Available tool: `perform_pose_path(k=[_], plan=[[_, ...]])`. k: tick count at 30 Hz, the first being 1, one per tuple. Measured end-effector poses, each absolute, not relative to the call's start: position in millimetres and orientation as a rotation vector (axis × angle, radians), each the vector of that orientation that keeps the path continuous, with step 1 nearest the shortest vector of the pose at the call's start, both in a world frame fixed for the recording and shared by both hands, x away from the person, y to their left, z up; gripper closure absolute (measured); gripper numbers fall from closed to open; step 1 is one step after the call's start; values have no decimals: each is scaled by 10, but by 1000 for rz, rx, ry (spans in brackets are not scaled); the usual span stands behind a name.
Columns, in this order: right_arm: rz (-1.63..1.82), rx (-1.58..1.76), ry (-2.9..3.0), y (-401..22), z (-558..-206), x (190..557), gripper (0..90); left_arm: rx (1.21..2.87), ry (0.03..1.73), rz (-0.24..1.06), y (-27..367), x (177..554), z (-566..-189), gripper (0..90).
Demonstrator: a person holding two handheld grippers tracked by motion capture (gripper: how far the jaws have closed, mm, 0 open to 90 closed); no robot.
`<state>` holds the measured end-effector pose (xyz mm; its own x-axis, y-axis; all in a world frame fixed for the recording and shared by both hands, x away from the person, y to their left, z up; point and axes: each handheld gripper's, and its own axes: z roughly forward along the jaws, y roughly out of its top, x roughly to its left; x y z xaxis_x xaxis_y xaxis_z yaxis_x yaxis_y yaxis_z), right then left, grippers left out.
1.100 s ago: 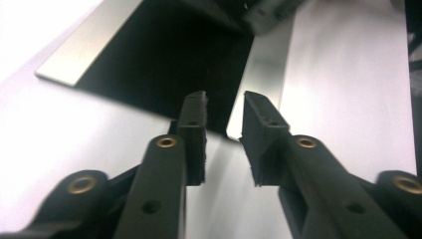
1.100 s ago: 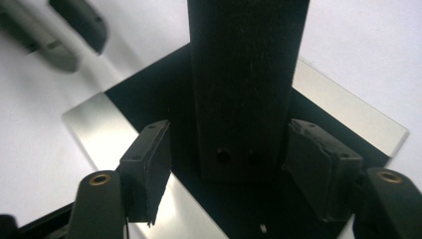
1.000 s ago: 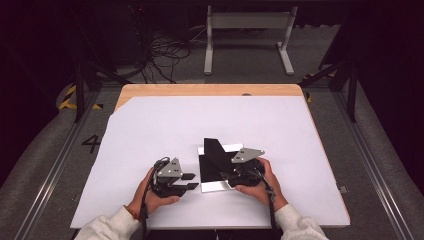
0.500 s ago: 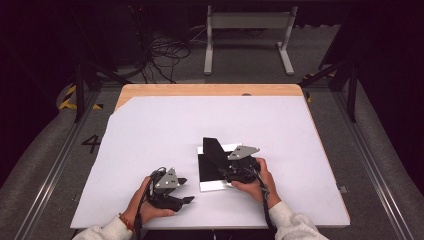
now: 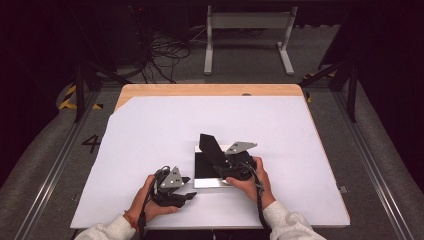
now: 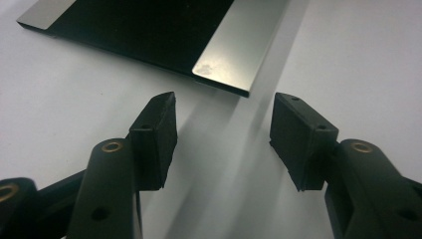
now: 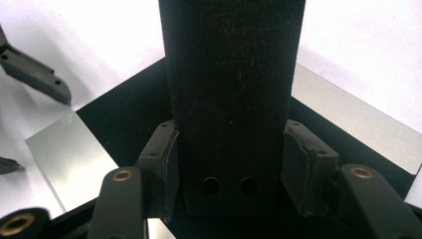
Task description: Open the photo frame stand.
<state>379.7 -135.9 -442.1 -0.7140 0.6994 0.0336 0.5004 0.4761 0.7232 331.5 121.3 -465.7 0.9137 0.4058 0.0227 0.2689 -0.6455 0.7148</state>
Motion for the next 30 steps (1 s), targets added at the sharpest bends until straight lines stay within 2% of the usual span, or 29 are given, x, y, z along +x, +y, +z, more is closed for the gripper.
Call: perform_pose_path(k=[6,12,19,30], plan=[[1084,1052,2466,-1353,-4390,3801,462,2308,484,299,1179,3350,-4658,393],[1075,1063,2475,-1314,-4366,3785,462,2306,467,340,1156,3369,-4658,382],[1070,1114,2461,-1311,-4344,3793,461,2317,426,436,1106,3363,-4649,420],[1034,1154,2501,-1316,-4294,3850,459,2318,371,491,1072,3384,-4653,461]])
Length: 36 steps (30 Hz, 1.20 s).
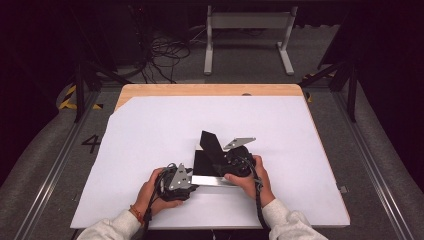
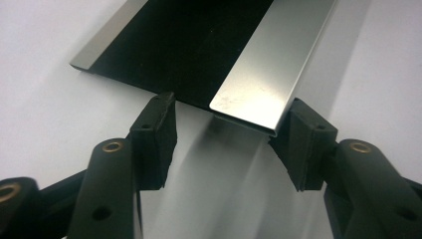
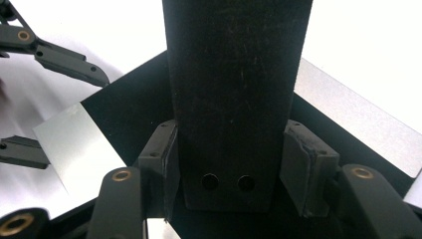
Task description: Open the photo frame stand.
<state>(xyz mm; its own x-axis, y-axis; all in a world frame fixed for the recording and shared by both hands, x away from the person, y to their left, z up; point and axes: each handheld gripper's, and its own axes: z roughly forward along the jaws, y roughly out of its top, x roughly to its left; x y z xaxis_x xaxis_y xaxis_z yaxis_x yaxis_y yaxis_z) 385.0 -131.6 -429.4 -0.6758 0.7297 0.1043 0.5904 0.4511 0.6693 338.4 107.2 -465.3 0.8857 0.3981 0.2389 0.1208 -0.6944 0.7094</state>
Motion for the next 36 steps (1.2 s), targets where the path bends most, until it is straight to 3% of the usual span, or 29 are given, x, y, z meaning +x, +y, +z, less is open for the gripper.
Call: perform_pose_path(k=[16,36], plan=[[1043,1245,2526,-1371,-4225,3926,462,2309,255,652,1033,3385,-4616,509],[1047,1267,2595,-1468,-4089,4022,441,2204,197,694,1060,3384,-4486,599]])
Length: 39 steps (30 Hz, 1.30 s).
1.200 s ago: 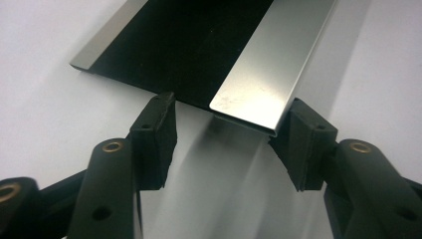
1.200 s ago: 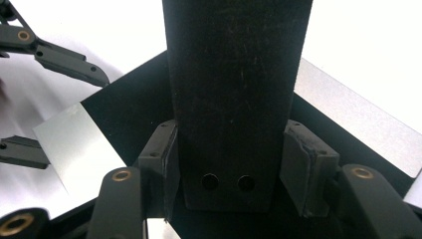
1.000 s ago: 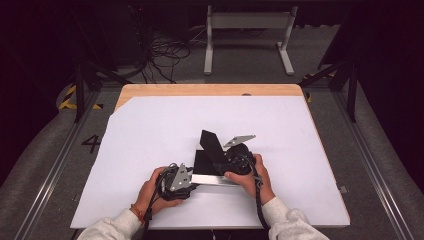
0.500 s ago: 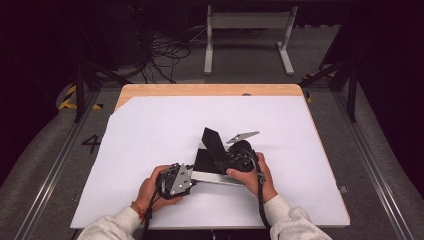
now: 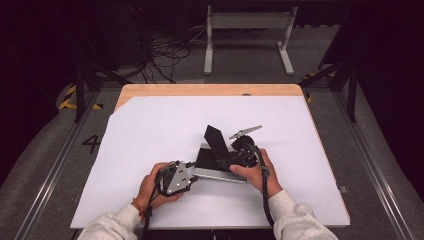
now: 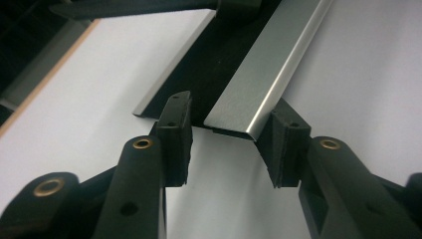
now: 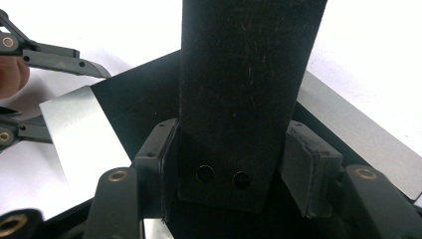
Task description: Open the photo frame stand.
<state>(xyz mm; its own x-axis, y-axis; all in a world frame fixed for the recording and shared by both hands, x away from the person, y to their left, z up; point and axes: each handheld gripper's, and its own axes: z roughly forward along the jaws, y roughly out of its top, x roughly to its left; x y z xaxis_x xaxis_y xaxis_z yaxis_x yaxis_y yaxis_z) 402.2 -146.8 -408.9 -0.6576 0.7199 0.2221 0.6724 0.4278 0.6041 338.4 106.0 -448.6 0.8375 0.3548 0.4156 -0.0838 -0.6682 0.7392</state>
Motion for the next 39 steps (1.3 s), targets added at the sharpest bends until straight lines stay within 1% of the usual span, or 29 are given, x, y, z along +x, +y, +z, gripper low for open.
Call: perform_pose_path(k=[4,7,10,12,19,22,24,25,28,31,32,39], plan=[[1053,1277,2598,-1495,-4016,4034,413,2173,178,704,1078,3376,-4413,652],[1037,1266,2611,-1484,-3970,4030,394,2166,182,696,1103,3386,-4382,666],[1040,1267,2618,-1486,-3964,4045,389,2164,181,697,1104,3390,-4377,669],[1041,1247,2609,-1493,-3958,4048,355,2164,188,694,1106,3393,-4365,676],[1122,1126,2535,-1598,-3809,3924,326,2154,201,658,1117,3437,-4333,677],[1217,1089,2460,-1778,-3737,3838,349,2156,207,641,1122,3452,-4328,672],[1231,1033,2416,-1894,-3713,3768,404,2159,212,629,1124,3461,-4326,669],[1225,1010,2407,-1940,-3711,3734,406,2156,216,626,1123,3462,-4327,668],[1223,966,2376,-2060,-3727,3650,447,2155,218,621,1120,3469,-4323,668],[1214,942,2348,-2141,-3746,3596,462,2153,225,615,1119,3477,-4316,668],[1205,935,2334,-2213,-3787,3558,493,2153,232,611,1118,3485,-4309,668],[1111,913,2359,-2391,-4022,3486,493,2148,240,590,1111,3515,-4291,667]])
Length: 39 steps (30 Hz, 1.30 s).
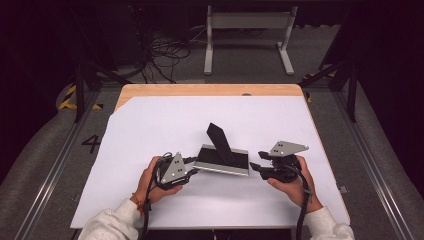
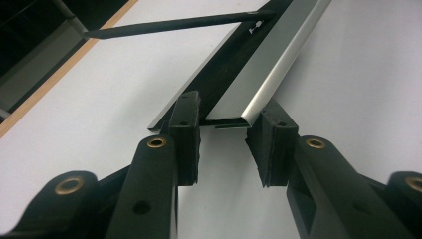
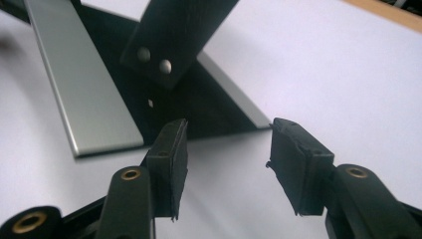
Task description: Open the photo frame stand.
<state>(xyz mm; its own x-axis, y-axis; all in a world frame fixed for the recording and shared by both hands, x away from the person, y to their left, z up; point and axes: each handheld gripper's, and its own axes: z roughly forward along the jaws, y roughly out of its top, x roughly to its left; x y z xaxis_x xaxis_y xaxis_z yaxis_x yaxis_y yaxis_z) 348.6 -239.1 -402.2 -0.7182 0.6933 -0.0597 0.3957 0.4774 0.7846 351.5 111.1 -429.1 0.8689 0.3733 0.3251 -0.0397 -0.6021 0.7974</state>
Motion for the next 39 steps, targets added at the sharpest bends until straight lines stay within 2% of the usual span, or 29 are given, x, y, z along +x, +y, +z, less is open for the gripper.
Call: perform_pose_path(k=[9,11,22,27,36,39], plan=[[1095,807,2398,-2335,-4222,3406,436,2145,257,572,1098,3539,-4278,665],[1156,787,2401,-2308,-4233,3394,395,2144,260,568,1094,3542,-4281,665],[1219,679,2325,-2229,-4195,3311,534,2118,271,526,1098,3599,-4270,667],[1241,688,2304,-2240,-4181,3318,534,2123,290,494,1074,3668,-4302,611],[1257,713,2248,-2264,-4171,3336,602,2087,333,457,1110,3774,-4331,738],[1265,725,2240,-2273,-4161,3346,617,2081,344,453,1113,3789,-4318,745]])
